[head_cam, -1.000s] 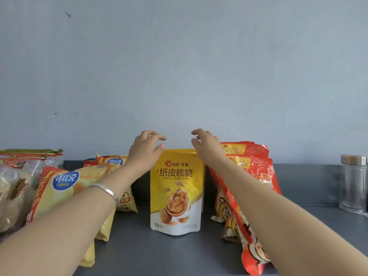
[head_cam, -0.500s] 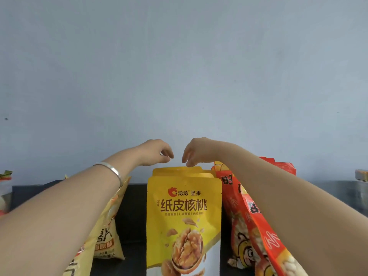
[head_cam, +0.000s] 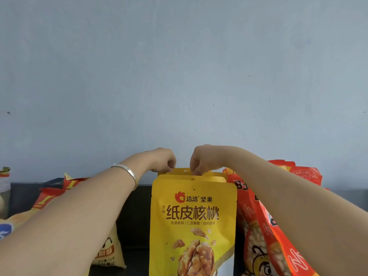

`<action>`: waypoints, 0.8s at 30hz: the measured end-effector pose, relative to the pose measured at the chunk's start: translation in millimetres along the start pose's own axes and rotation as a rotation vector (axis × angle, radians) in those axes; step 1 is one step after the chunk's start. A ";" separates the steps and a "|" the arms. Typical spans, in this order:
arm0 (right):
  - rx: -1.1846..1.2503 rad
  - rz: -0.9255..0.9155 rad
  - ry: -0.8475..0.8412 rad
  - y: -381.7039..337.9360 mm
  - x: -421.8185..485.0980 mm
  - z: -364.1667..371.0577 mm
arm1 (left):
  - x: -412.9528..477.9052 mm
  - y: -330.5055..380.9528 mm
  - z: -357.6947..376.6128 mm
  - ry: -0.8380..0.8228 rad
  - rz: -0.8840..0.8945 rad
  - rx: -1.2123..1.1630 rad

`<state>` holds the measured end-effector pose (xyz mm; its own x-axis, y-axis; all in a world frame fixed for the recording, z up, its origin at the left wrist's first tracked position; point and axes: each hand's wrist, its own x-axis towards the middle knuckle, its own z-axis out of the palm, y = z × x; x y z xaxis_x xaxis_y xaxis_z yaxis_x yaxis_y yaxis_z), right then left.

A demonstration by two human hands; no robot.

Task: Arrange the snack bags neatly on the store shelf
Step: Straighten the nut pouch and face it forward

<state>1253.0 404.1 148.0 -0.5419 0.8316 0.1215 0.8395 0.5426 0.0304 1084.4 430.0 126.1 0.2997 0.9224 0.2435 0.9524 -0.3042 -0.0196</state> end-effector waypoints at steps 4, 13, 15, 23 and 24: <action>0.004 -0.029 0.042 -3.1 2.6 2.6 | -2.9 -6.7 -2.6 -0.002 -0.018 0.056; 0.036 -0.053 0.135 -14.9 15.7 10.6 | -8.2 -12.8 -3.6 0.053 -0.045 -0.017; 0.044 -0.050 0.123 -13.5 15.3 9.8 | -8.0 -11.2 -3.3 0.062 -0.038 -0.048; 0.108 -0.012 0.084 -7.9 12.3 11.4 | -9.1 -6.1 1.5 0.047 -0.090 -0.197; 0.095 -0.012 0.080 -7.8 11.4 10.2 | -9.7 -5.3 1.3 0.041 -0.093 -0.205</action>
<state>1239.8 410.6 139.0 -0.5436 0.8150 0.2006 0.8234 0.5642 -0.0610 1076.5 422.9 122.6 0.2048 0.9397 0.2740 0.9431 -0.2643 0.2016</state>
